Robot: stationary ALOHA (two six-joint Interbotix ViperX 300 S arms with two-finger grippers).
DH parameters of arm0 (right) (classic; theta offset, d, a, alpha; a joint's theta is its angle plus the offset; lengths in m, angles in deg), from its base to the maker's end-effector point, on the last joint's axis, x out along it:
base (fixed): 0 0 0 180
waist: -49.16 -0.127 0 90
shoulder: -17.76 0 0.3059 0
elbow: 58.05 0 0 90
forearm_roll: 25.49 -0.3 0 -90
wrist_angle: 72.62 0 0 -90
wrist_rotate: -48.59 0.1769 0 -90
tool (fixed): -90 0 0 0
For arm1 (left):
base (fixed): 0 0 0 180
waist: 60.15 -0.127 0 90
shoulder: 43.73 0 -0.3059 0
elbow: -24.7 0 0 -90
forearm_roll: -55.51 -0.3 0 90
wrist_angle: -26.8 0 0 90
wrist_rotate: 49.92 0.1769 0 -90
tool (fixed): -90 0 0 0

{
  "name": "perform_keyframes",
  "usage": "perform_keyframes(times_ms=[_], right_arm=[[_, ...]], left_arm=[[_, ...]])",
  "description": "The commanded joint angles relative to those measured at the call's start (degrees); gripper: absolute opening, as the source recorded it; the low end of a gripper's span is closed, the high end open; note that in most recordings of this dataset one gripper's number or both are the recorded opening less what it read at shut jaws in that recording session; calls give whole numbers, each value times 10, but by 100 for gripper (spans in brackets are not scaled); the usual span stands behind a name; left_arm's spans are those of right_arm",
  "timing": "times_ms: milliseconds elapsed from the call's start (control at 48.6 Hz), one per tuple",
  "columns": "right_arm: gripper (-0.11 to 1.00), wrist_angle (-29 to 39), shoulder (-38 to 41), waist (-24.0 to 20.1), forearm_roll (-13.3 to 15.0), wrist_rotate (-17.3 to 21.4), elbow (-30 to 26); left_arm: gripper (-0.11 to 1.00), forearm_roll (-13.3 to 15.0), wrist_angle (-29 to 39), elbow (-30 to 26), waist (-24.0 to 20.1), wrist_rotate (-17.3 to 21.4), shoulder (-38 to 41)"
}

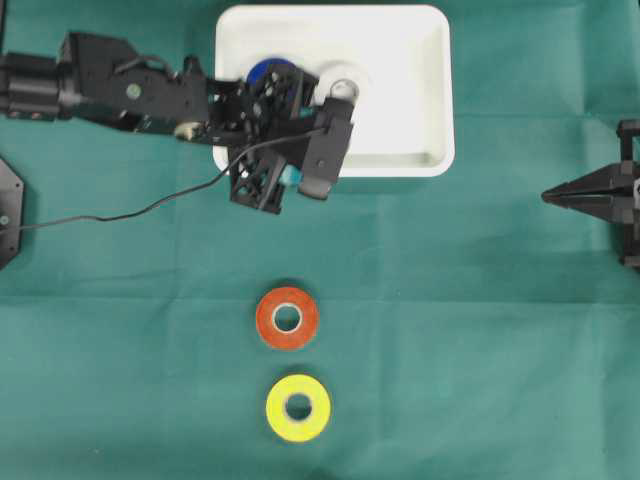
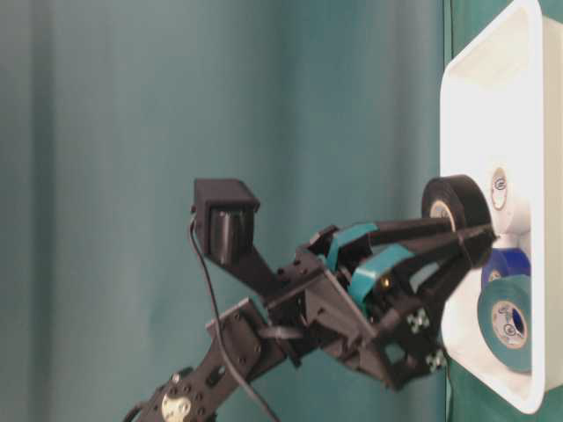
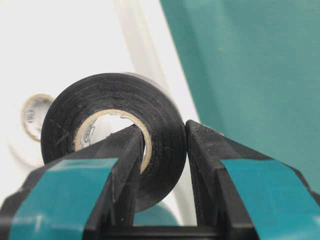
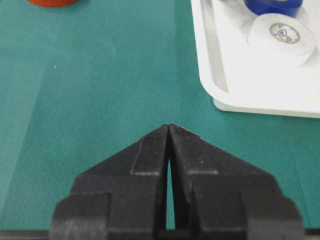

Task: Put the tape into the white case with the left arm.
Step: 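Carry the black tape roll into the tray beside the white roll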

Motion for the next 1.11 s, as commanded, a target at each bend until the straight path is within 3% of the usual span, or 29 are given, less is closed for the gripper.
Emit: perform_keyframes(times_ms=[0, 185, 617, 658, 843, 1089], right_arm=[[-9, -7, 4, 1, 1, 0, -6], [-9, -8, 4, 1, 1, 0, -5], [-9, -8, 4, 1, 1, 0, -5], [-10, -8, 4, 1, 1, 1, -5], [-9, -8, 3, 1, 1, 0, -5], [-9, -8, 4, 1, 1, 0, -5]], left_arm=[[24, -1, -9, -25, -4, 6, -1], [24, -1, -15, -39, -9, 22, 13], [25, 0, -16, -33, -9, 10, 16], [30, 1, -16, -33, -9, 11, 16], [84, 0, -16, -23, -9, 11, 11], [83, 0, -17, -4, -9, 11, -7]])
